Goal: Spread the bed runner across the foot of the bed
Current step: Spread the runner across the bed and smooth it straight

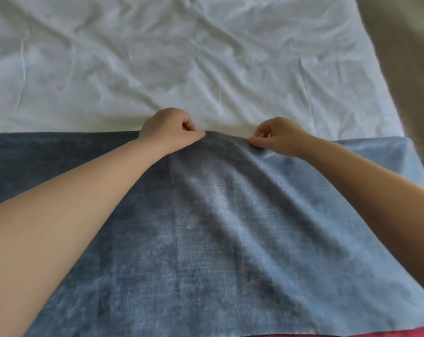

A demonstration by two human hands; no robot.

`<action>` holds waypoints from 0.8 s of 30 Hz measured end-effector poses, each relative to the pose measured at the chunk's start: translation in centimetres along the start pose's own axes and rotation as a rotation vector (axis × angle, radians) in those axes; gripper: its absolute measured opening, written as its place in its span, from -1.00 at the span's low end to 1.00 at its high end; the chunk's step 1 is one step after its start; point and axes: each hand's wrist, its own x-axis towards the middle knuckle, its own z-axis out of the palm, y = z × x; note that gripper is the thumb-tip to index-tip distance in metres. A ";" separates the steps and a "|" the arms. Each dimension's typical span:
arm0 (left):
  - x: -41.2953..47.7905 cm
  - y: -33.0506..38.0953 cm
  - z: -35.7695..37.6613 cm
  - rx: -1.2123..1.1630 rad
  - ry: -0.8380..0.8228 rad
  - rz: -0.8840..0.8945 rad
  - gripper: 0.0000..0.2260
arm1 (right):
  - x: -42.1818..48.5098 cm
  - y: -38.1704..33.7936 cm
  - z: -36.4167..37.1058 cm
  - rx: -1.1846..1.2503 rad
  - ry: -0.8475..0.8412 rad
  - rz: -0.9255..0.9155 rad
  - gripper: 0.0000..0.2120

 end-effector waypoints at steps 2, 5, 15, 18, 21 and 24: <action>0.6 2.2 1.2 -0.035 -0.029 0.053 -0.81 | -0.9 2.2 -1.0 0.027 0.013 -0.005 -0.83; 1.4 4.7 2.7 0.011 -0.046 0.110 -0.88 | -1.5 4.2 -1.7 0.030 0.048 -0.032 -0.89; 2.1 7.0 5.1 0.076 0.078 -0.026 -0.88 | -1.2 7.2 -1.8 -0.107 0.219 0.000 -0.70; 2.6 9.0 6.0 0.015 0.029 0.019 -0.85 | -2.8 10.4 -3.9 -0.107 0.181 0.082 -0.75; 3.1 11.7 7.7 -0.036 -0.001 0.113 -0.87 | -4.4 14.1 -5.4 -0.138 0.188 0.138 -0.91; 3.7 13.7 9.1 0.031 0.026 0.132 -0.89 | -5.3 16.4 -5.9 -0.175 0.250 0.141 -0.88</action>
